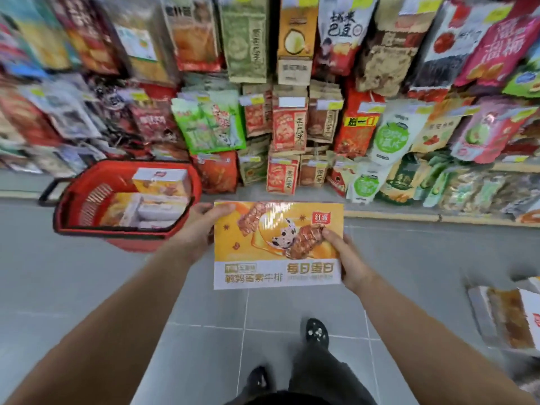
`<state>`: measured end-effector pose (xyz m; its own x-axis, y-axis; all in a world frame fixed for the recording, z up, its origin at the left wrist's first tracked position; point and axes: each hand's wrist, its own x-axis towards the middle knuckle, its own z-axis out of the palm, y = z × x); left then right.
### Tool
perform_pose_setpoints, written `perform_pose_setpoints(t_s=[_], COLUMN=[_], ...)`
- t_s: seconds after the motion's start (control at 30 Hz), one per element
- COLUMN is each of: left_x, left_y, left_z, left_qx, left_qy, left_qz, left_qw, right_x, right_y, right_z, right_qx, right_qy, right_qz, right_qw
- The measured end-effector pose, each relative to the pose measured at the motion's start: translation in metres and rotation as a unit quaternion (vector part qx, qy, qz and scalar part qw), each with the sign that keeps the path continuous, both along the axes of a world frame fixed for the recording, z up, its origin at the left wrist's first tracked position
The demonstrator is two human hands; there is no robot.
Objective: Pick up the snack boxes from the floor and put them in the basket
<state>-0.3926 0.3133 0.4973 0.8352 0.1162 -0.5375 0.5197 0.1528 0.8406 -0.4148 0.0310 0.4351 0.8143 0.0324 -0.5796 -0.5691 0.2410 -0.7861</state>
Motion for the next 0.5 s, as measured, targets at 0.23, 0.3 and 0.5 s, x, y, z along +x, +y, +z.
perform_pose_setpoints(t_s=[0.23,0.3,0.5], left_x=[0.024,0.037,0.080], left_y=[0.076,0.086,0.143], left_z=[-0.032,-0.039,-0.064], left_qx=[0.095,0.120,0.100], left_qy=[0.010,0.014,0.120], left_qz=[0.076,0.089,0.119], left_qw=[0.992,0.989,0.981], right_x=[0.069,0.099,0.175], right_y=[0.083,0.103,0.177], right_z=[-0.012,-0.017,-0.013], right_qx=[-0.044,-0.065,-0.125], right_qy=[0.019,0.011,0.012], right_qz=[0.098,0.118,0.168], right_qw=[0.994,0.991,0.978])
